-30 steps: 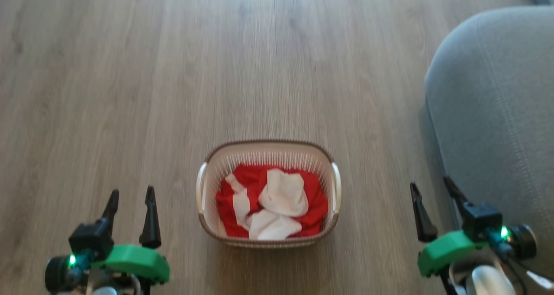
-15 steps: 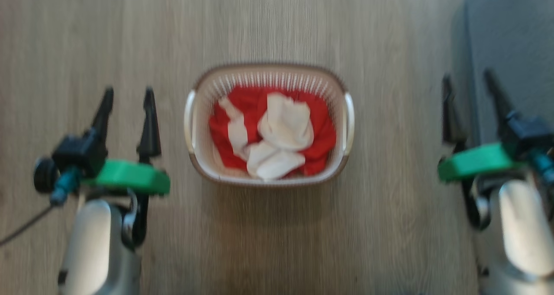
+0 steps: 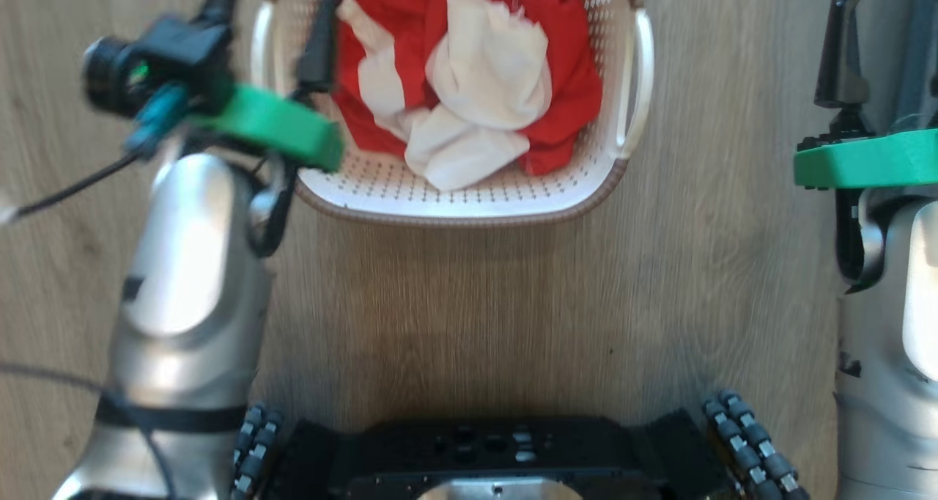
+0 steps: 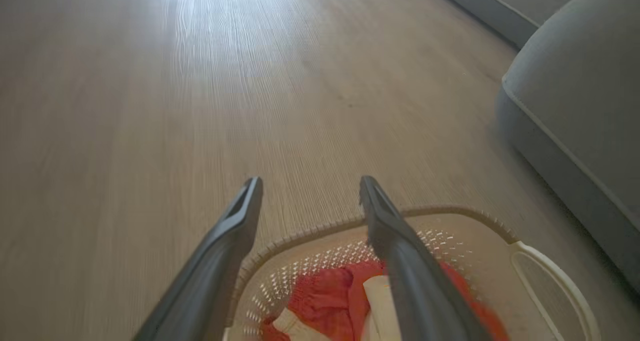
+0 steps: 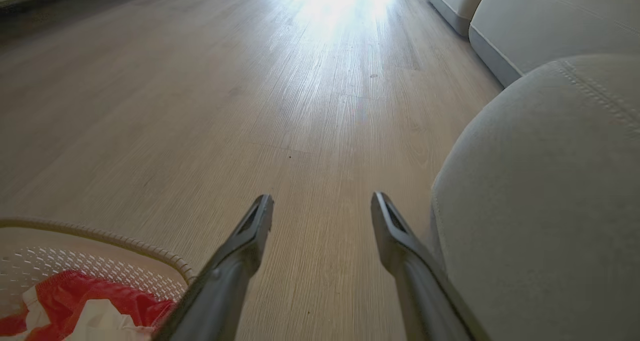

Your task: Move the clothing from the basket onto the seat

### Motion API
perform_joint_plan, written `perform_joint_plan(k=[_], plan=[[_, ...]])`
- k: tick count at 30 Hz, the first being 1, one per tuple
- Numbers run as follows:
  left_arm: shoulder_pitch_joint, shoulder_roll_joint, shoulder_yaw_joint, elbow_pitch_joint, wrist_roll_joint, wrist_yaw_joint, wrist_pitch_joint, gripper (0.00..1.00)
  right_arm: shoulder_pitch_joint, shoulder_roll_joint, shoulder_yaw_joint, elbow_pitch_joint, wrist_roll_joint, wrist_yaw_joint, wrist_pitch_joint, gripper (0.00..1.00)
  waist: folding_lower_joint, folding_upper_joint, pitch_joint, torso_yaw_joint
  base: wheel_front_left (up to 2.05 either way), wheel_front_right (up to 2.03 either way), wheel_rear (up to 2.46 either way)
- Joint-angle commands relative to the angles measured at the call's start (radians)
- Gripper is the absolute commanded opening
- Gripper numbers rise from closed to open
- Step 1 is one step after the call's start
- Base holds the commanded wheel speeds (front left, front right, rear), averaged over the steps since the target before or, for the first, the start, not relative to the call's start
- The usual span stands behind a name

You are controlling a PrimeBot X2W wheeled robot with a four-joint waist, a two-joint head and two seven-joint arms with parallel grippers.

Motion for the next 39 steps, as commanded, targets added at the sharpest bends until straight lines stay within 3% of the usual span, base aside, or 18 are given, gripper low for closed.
perform_joint_plan(k=[1, 9, 17, 27, 39], plan=[[0.009, 0.017, 0.000, 0.004, 0.005, -0.001, -0.009, 1.00, 0.024, -0.002, 0.022, -0.037, -0.004, 0.000, -0.006, 1.00, -0.0004, 0.0001, 0.056, -0.004, 0.00, 0.00, 0.00], [-0.181, 0.017, -0.235, 0.324, -0.101, 0.017, 0.048, 1.00, 0.057, -0.002, 0.035, -0.057, 0.016, 0.000, -0.006, 1.00, -0.0004, 0.0001, 0.061, -0.031, 0.00, 0.00, 0.00], [-0.330, 0.017, -0.423, 0.523, -0.200, 0.088, 0.214, 1.00, 0.077, -0.002, 0.048, -0.077, 0.041, 0.000, -0.006, 1.00, -0.0004, 0.0001, 0.088, -0.062, 0.00, 0.00, 0.00], [-0.415, 0.017, -0.530, 0.728, -0.286, 0.189, 0.303, 1.00, 0.087, -0.002, 0.073, -0.082, 0.082, 0.000, -0.006, 1.00, -0.0004, 0.0001, 0.112, -0.111, 0.00, 0.00, 0.00], [-0.475, 0.017, -0.602, 0.870, -0.324, 0.219, 0.316, 1.00, 0.108, -0.002, 0.082, -0.115, 0.116, 0.000, -0.006, 1.00, -0.0004, 0.0001, 0.149, -0.159, 0.00, 0.00, 0.00]])
